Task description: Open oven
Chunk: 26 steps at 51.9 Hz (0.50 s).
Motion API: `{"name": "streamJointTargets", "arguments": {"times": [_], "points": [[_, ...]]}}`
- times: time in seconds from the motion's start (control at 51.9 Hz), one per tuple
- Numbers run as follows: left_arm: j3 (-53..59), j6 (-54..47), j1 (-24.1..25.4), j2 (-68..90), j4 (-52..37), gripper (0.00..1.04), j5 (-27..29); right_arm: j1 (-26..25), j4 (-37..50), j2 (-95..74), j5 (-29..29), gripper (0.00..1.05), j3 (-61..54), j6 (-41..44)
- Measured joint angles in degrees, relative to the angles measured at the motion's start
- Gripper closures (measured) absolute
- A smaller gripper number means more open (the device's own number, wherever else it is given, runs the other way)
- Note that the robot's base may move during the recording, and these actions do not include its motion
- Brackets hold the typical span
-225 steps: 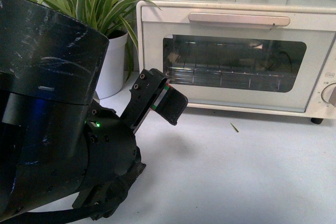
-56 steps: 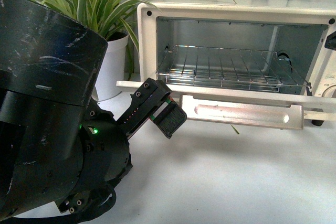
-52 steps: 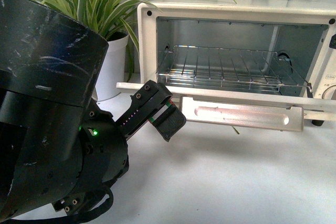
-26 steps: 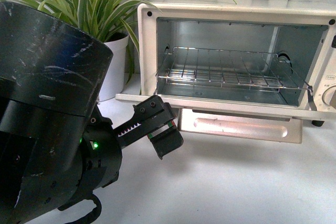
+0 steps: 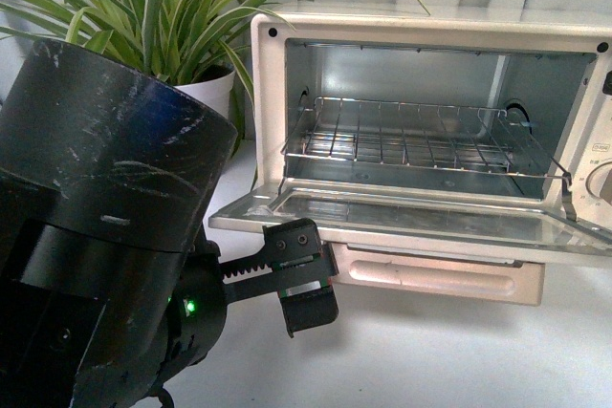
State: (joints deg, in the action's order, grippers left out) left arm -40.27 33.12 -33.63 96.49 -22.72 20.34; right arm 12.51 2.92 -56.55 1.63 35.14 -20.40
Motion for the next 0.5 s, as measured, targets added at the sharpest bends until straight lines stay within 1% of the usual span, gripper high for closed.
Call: {"name": "streamJointTargets", "arguments": {"times": [0.193, 0.385, 0.501], "points": [[0.0, -7.4, -1.0, 0.7, -0.1, 0.07, 3.1, 0.0, 0.0, 0.0, 0.2, 0.09, -0.1, 0.0], [0.0, -17.7, -2.0, 1.9, -2.2, 0.07, 7.0, 0.0, 0.1, 0.0, 0.2, 0.09, -0.5, 0.0], [0.0, -20.7, -2.3, 2.4, -2.9, 0.07, 8.3, 0.0, 0.2, 0.0, 0.2, 0.09, -0.7, 0.0]]}}
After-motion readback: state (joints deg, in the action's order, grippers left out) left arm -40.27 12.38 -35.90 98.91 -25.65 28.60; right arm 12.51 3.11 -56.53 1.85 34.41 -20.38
